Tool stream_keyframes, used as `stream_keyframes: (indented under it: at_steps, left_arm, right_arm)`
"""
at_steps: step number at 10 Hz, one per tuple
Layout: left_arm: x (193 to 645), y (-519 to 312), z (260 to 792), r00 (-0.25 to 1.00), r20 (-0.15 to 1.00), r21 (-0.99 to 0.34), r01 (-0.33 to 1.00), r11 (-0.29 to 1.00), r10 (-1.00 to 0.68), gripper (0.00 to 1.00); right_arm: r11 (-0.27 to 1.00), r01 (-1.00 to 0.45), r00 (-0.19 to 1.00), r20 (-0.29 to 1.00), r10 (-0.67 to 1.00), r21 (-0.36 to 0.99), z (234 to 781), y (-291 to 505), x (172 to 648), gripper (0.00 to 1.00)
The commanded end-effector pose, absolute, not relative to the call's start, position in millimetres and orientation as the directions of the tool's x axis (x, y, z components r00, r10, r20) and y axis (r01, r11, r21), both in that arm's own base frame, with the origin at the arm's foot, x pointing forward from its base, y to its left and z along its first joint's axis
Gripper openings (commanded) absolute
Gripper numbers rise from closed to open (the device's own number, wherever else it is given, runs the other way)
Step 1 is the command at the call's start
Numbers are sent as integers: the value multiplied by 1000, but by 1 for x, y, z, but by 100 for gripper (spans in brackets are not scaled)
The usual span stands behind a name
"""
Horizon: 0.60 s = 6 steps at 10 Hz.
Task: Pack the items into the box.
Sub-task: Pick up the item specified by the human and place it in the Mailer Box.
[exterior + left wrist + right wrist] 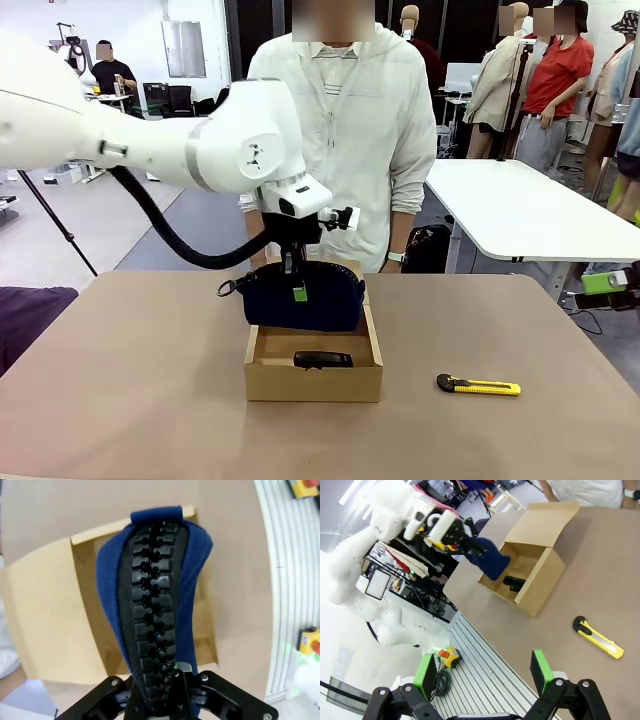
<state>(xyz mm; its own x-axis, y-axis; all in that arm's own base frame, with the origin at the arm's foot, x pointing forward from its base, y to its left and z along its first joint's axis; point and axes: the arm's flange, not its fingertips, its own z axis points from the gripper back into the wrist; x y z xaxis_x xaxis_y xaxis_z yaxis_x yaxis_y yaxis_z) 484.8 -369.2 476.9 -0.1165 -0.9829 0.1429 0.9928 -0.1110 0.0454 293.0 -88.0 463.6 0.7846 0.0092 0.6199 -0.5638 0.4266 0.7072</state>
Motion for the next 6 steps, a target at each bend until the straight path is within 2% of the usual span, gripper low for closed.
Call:
stream_keyframes:
  at_steps: [1,3,6]
  left_arm:
    - [495,-379,464,-157,135,80,986,-147,-978,0]
    - [497,-387,436,-174,159,20,985,-173,-972,0]
    - [495,-389,394,-102,109,-35,994,-107,-989,0]
  right_arm:
    - [414,-572,776,630,-5,708,466,-88,294,100]
    - [414,-572,776,630,-5,708,466,-88,294,100]
    - [414,-572,776,630,-5,708,466,-88,294,100]
